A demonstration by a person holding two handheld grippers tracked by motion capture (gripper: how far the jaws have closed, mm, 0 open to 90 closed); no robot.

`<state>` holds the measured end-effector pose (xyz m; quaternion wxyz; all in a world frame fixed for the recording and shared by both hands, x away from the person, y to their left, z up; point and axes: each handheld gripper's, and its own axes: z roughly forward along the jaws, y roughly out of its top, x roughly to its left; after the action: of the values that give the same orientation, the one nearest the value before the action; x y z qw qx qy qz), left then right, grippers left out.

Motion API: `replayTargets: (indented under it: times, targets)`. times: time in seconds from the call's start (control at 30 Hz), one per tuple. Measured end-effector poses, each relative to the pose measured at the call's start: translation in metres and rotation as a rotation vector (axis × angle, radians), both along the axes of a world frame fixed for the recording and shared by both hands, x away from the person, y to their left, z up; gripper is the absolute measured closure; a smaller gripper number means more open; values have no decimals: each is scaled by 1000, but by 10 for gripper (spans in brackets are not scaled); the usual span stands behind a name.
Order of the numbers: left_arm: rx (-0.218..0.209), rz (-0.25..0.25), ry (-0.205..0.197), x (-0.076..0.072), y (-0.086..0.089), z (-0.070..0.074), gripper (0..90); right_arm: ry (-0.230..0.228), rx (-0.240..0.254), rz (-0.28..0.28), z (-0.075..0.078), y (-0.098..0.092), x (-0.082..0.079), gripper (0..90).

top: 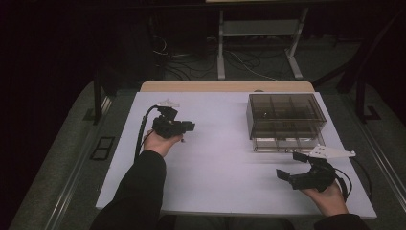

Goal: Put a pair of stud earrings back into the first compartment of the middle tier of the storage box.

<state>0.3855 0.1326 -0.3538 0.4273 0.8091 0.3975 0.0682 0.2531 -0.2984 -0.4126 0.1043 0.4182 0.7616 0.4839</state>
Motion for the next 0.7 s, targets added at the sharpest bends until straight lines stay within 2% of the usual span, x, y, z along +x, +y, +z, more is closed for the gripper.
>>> replayTargets:
  times: [0.17, 0.23, 0.37, 0.4, 0.7]
  targets:
    - [4, -31, -11, 0, -10, 8, 787, -2, -1, 2, 0, 0, 0, 7]
    - [-27, -50, -10, -1, -17, 13, 787, -4, -2, 3, 0, -1, 0, 7]
    - [-37, -70, -22, -1, -26, 19, 788, 2, -2, 2, 0, 0, 0, 7]
    - [-36, -88, -28, -1, -32, 22, 788, 3, -2, 3, 0, 0, 0, 7]
    - [-29, -136, -47, 0, -55, 32, 788, 0, -1, 3, 0, -1, 0, 7]
